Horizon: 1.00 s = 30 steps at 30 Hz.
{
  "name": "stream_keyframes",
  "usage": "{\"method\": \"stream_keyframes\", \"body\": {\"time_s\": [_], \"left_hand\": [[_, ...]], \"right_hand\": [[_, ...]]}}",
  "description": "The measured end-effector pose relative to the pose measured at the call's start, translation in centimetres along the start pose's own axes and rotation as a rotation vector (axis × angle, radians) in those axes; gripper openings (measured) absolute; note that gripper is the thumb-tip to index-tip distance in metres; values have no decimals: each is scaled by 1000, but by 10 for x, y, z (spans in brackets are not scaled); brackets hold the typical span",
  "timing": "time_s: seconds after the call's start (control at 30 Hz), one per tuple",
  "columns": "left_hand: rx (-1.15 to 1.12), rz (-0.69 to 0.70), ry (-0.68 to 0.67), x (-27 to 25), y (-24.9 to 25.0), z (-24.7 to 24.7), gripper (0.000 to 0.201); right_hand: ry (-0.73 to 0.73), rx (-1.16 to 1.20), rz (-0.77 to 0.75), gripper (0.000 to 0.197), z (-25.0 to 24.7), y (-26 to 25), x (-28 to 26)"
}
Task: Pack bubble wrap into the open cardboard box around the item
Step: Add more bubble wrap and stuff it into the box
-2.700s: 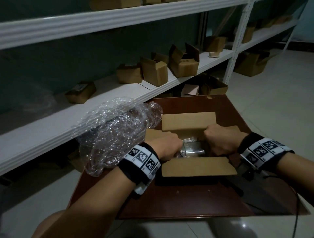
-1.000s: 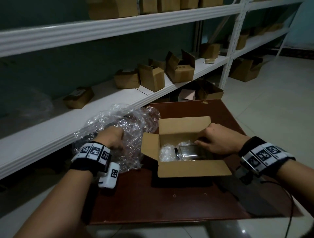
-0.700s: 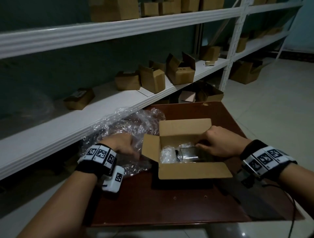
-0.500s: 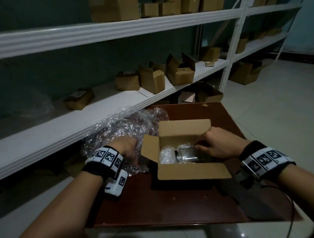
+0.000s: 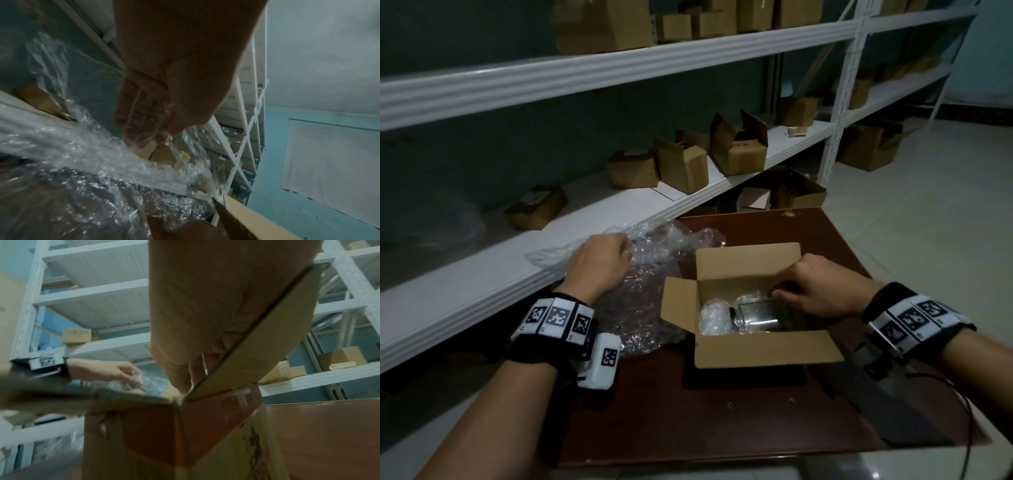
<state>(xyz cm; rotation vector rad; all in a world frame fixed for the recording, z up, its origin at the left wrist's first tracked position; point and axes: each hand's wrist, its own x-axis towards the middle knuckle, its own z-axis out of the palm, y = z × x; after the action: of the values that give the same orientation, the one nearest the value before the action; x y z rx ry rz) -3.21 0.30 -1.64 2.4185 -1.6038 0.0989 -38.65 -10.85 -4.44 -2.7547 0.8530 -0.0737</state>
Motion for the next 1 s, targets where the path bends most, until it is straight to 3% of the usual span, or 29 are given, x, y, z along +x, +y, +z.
{"method": "stream_keyframes", "body": {"time_s": [0.13, 0.2, 0.3, 0.4, 0.53, 0.6, 0.67, 0.83, 1.0], "left_hand": [[-155, -2, 350, -7, 7, -17, 18], [-299, 78, 458, -11, 13, -25, 17], [-396, 288, 520, -17, 29, -33, 14], [-338, 497, 536, -29, 54, -35, 13], [-220, 702, 409, -43, 81, -25, 18], [-186, 817, 271, -46, 86, -21, 24], [-191, 896, 88, -48, 88, -19, 27], [-154, 829, -280, -50, 91, -5, 23], [-161, 768, -408, -47, 92, 2, 28]], "right_hand": [[129, 44, -12, 20, -7, -3, 1], [216, 62, -12, 23, -10, -4, 1], [346, 111, 36, 26, -12, -8, 1], [493, 199, 109, 27, -16, -10, 1], [809, 362, 239, 25, -28, -3, -2], [961, 463, 281, 34, -36, 7, -4], [1049, 575, 309, 30, -41, 25, -4], [1052, 611, 435, 35, -39, 57, -4], [991, 585, 468, 29, -37, 54, 0]]}}
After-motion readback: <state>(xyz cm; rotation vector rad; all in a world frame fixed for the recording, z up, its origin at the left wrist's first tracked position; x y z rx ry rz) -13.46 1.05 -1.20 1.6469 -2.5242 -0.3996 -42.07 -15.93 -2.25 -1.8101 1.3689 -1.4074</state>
